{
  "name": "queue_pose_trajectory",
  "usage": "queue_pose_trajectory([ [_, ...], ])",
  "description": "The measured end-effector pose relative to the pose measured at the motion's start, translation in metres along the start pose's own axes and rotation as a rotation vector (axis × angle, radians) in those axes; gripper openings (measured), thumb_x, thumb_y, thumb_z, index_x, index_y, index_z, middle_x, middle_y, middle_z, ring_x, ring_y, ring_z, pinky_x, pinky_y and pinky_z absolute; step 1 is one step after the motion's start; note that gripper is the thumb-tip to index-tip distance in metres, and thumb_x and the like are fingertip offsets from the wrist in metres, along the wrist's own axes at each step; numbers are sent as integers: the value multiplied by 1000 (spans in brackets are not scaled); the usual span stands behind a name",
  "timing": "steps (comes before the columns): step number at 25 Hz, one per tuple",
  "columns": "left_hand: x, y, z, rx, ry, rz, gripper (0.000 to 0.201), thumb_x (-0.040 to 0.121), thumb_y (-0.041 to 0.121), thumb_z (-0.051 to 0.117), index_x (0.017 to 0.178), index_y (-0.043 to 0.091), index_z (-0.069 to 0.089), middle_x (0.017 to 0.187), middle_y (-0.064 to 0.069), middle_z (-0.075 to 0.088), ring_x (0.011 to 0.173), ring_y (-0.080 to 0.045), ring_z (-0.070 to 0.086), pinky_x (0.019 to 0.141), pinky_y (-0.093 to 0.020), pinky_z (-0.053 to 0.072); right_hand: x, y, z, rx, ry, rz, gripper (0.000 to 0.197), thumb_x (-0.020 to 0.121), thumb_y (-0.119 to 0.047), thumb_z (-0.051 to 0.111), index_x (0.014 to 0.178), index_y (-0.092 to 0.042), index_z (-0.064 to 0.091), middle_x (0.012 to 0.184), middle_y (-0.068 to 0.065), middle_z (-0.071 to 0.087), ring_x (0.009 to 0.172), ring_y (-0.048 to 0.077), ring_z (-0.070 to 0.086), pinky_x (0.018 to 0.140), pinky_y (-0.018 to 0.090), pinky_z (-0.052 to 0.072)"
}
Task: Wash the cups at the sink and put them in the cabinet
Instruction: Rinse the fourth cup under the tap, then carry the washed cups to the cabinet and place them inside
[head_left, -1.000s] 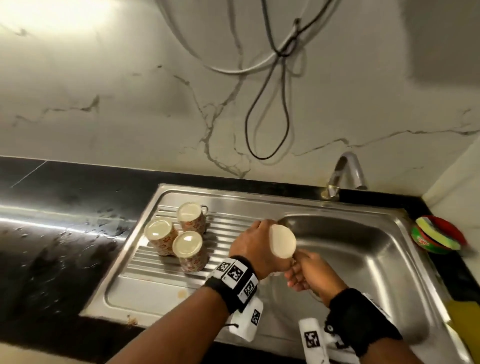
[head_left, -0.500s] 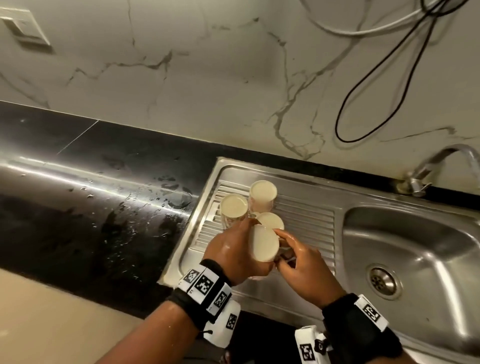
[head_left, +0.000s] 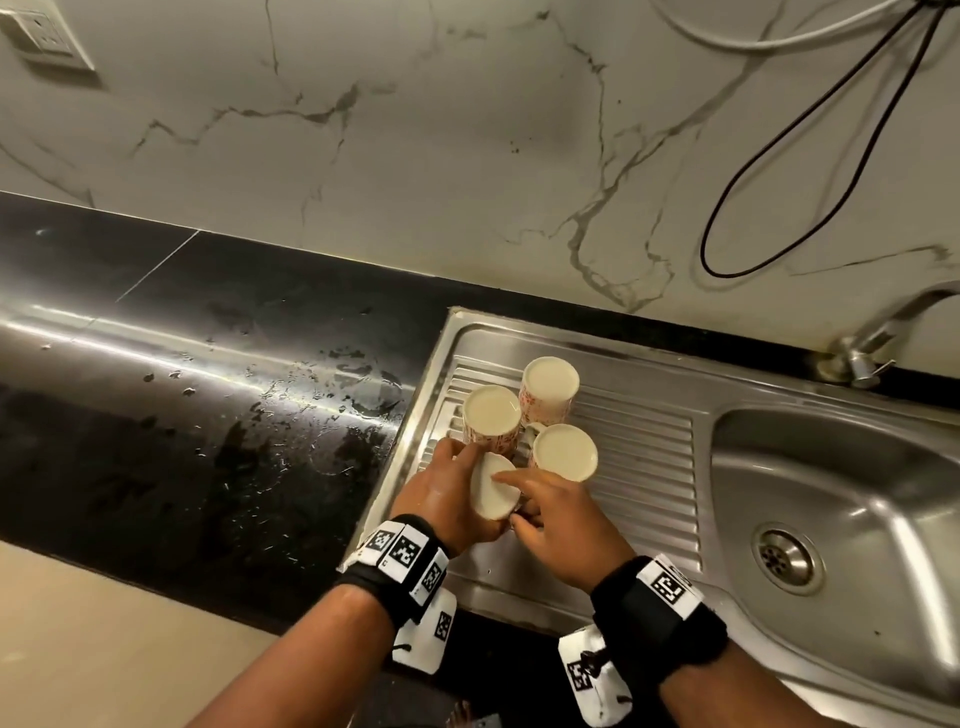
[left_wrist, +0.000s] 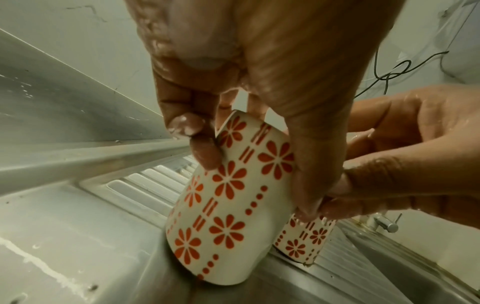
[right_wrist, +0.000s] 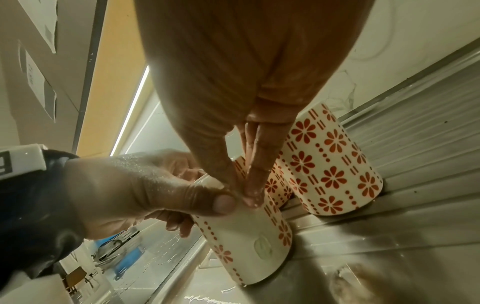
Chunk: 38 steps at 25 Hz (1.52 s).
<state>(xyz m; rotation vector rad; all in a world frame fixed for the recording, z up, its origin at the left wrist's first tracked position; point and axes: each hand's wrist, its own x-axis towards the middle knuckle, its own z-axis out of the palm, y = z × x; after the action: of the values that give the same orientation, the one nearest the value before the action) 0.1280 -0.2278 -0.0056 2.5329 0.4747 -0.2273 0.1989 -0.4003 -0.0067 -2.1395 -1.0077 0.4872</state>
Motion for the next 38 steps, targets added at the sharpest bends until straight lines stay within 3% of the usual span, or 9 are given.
queue_pose_trajectory([
  [10, 0, -8, 6, -35, 42, 55, 101, 65, 53, 85, 148, 32, 32, 139, 5, 44, 115, -23, 60, 92, -39, 54, 0, 7, 5, 39, 21, 36, 52, 86, -9, 69, 135, -25, 60, 133, -6, 62, 113, 5, 61, 101, 18, 48],
  [15, -3, -11, 3, -14, 2, 2, 116, 53, 80, 75, 148, 36, 25, 142, 7, 43, 125, -19, 54, 98, -42, 53, -6, 7, -2, 21, 14, 51, 49, 89, -16, 69, 135, -26, 60, 133, -11, 61, 102, -2, 60, 94, 17, 52],
  [18, -12, -3, -9, 89, 103, -8, 107, 62, 87, 61, 147, 28, 34, 143, 5, 44, 130, -19, 46, 103, -37, 48, -19, 8, -11, 22, 61, 76, 38, 89, -19, 69, 126, -25, 66, 120, -9, 67, 91, 4, 66, 85, 18, 55],
  [22, -16, 30, -25, -41, 265, 219, 63, 84, 45, 73, 138, 24, 50, 135, 2, 51, 122, -18, 49, 104, -30, 44, -42, 12, -44, -31, 175, 92, 18, 87, -19, 71, 105, -21, 74, 102, -7, 72, 87, 3, 67, 82, 21, 55],
  [26, -16, 102, -27, -195, 251, 476, 38, 87, 26, 74, 122, 25, 60, 114, 9, 61, 92, -3, 60, 82, -19, 55, -77, 14, -99, -74, 289, 163, 6, 88, -16, 71, 91, -19, 74, 91, -9, 69, 81, 3, 66, 75, 17, 55],
  [32, -25, 198, -3, -201, 161, 626, 52, 90, 24, 70, 133, 39, 45, 81, 13, 63, 75, 0, 62, 77, -30, 59, -143, 33, -169, -157, 639, 180, 11, 87, -18, 72, 91, -27, 66, 85, -16, 60, 78, 3, 60, 71, 18, 52],
  [34, -29, 210, 10, -113, 92, 606, 85, 86, 25, 72, 147, 51, 18, 112, 8, 65, 100, -6, 62, 95, -38, 55, -157, 43, -175, -158, 685, 207, 22, 86, -15, 71, 100, -31, 65, 91, -17, 59, 83, 2, 60, 75, 22, 53],
  [36, -33, 213, 22, 43, 50, 565, 107, 82, 37, 74, 154, 47, -4, 155, 4, 34, 138, -17, 39, 117, -42, 34, -166, 58, -172, -181, 506, 313, 56, 83, -19, 75, 132, -37, 55, 127, -7, 55, 117, 11, 54, 99, 31, 49],
  [38, -40, 205, 27, 127, 77, 515, 107, 82, 46, 72, 157, 40, -5, 164, 7, 16, 148, -18, 22, 122, -39, 22, -167, 69, -162, -176, 327, 403, 86, 80, -28, 79, 152, -37, 32, 157, -1, 27, 145, 18, 28, 116, 33, 33],
])
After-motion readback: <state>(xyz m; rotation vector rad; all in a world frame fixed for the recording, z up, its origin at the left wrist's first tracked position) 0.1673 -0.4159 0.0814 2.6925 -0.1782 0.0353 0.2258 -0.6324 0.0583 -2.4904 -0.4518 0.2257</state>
